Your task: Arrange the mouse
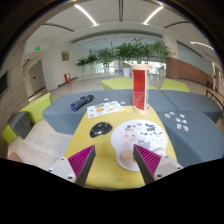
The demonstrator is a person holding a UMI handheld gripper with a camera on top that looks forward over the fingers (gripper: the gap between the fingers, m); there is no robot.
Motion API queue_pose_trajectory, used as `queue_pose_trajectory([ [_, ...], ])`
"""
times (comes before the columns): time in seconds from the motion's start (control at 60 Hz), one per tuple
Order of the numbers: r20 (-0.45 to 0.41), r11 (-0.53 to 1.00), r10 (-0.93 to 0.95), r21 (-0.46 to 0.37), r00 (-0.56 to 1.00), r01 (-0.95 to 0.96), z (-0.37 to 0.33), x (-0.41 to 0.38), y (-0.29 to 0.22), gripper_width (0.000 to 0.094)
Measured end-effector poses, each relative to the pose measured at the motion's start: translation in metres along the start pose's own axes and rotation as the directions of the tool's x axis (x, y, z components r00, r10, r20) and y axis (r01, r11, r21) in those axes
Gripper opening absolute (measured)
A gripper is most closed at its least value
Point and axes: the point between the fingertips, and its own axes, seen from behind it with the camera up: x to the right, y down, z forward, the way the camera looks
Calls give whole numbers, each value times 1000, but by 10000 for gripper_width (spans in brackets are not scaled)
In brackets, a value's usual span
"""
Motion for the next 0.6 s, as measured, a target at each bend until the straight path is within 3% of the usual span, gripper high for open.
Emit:
queue_pose_trajectory([
  [0.167, 76, 994, -98, -45, 992, 102, 62, -58, 2, 815],
  [0.367, 42, 991, -71, -107, 997, 76, 130, -69, 7, 818],
  [0.6, 23, 994, -22, -110, 1000, 24, 183, -71, -21, 829],
])
